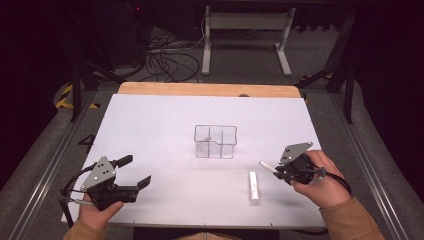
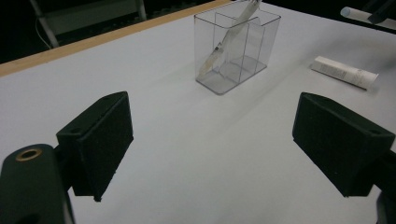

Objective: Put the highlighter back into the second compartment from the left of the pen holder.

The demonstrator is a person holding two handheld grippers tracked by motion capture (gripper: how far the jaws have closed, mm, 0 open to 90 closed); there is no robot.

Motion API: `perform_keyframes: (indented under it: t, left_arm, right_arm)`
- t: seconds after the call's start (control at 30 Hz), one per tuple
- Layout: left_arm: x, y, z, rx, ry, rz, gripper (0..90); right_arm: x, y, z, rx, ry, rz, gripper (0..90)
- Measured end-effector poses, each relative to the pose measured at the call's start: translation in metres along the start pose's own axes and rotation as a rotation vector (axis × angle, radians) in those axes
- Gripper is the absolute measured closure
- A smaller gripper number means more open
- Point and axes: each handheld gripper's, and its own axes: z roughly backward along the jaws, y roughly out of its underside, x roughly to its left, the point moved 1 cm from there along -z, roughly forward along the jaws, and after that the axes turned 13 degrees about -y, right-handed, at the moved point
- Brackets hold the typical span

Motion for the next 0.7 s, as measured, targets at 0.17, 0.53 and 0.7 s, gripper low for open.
perform_keyframes:
  t: [0.17, 0.53, 0.7]
  left_arm:
    - [0.0, 0.0, 0.0, 0.0, 0.001, 0.001, 13.2]
    - [0.0, 0.0, 0.0, -0.001, 0.002, 0.003, 13.2]
    - [0.0, 0.0, 0.0, -0.001, 0.002, 0.0, 13.2]
  right_arm:
    - [0.0, -0.007, 0.006, -0.08, 0.009, -0.027, 79.1]
    - [0.001, -0.022, 0.016, -0.244, 0.016, -0.054, 79.1]
    - [0.0, -0.028, 0.019, -0.312, 0.013, -0.07, 79.1]
